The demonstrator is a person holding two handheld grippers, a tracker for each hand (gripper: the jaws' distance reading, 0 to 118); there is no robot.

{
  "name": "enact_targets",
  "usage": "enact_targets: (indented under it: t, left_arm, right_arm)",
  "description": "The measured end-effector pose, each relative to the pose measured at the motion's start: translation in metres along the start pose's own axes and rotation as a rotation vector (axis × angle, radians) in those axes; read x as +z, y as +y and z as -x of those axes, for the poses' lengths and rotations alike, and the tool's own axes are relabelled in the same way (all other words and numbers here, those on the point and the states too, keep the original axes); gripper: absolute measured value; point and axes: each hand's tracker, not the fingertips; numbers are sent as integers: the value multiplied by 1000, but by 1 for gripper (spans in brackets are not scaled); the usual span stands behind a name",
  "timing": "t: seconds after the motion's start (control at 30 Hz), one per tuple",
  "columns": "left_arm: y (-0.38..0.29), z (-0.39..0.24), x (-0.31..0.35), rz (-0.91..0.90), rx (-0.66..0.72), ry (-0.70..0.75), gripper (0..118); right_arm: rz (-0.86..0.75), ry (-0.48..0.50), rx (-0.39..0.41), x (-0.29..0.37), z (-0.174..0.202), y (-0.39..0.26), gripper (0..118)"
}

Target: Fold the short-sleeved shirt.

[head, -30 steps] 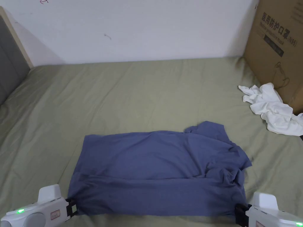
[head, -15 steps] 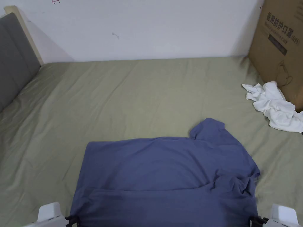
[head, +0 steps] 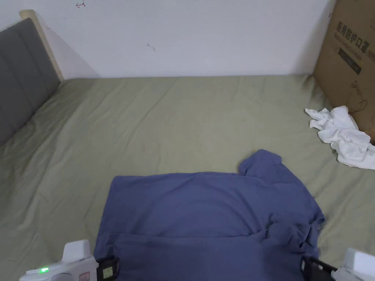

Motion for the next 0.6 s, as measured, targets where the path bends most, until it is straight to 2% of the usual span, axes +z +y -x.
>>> enact_targets:
  t: [0.03,0.07,0.27,0.4,0.5,0.57,0.6]
  left_arm:
    - [7,-6,14,-67,13,-17,90]
    - [15,-12,28,-133,21,-32,96]
    - [58,-54,101,-497,-66,-76,97]
    - [69,-79,123,-692,-148,-25,97]
    - [72,-92,127,-758,-183,40,96]
    - [72,-96,123,-765,-185,32,90]
    - [72,-98,122,-769,-186,27,84]
  right_arm:
    - [-53,8,5,13,5,13,86]
    - [-103,13,17,25,10,25,90]
    - [-399,14,114,79,39,84,90]
    - [-531,-37,186,93,58,98,90]
    - [-563,-52,227,94,70,100,88]
    - [-575,-53,224,92,74,99,80]
    - [-582,-55,226,91,76,100,72]
